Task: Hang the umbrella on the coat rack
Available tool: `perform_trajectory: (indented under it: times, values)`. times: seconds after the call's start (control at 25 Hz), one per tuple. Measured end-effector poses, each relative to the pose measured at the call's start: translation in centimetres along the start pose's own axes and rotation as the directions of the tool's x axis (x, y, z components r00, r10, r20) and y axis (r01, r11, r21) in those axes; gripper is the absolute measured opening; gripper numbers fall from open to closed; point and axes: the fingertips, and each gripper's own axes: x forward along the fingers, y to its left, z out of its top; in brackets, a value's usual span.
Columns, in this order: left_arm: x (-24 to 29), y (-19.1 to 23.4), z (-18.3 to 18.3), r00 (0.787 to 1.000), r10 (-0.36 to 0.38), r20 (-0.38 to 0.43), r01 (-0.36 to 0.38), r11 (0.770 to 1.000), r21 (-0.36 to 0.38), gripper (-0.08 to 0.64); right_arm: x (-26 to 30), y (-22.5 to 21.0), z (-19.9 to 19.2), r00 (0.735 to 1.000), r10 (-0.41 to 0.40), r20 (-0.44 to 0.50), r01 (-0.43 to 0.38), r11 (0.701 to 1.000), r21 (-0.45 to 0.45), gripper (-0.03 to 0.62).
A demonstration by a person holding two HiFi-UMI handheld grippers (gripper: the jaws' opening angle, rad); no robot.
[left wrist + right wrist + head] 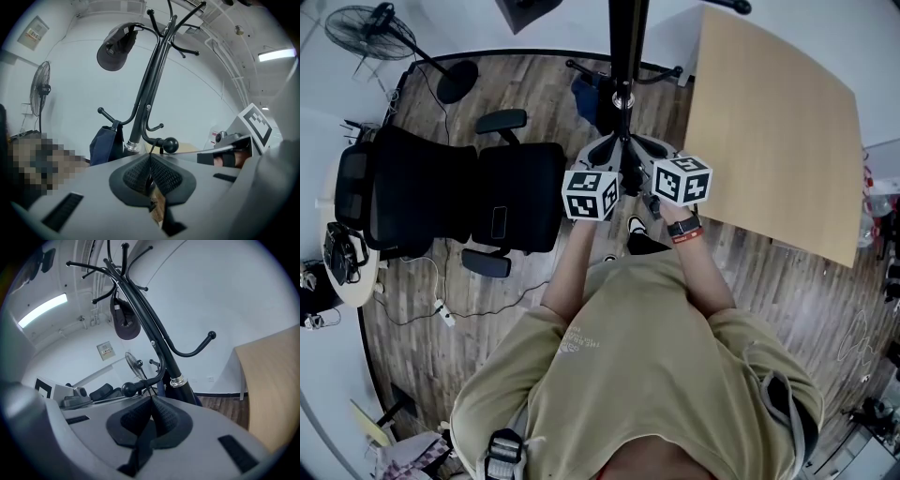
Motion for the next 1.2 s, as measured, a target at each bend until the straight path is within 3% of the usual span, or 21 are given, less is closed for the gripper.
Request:
perform_trajectory:
  times: [0.88,1.2]
  values:
    - [-1.1,-1.2,-0.6,0.999,-0.025,-0.031,0.026,0.999,0.047,0.025,-1.0,0.9,-0.1,0.998,-0.012,0.061,0.014,0.999,-0.033,0.015]
    - [-3.1,-1.4,0.6,1.0,-0.006,0.011,0.005,0.999,0.046,0.025,-3.4,0.8,0.5,0.991,-0.08,0.107,0.086,0.995,-0.053,0.015]
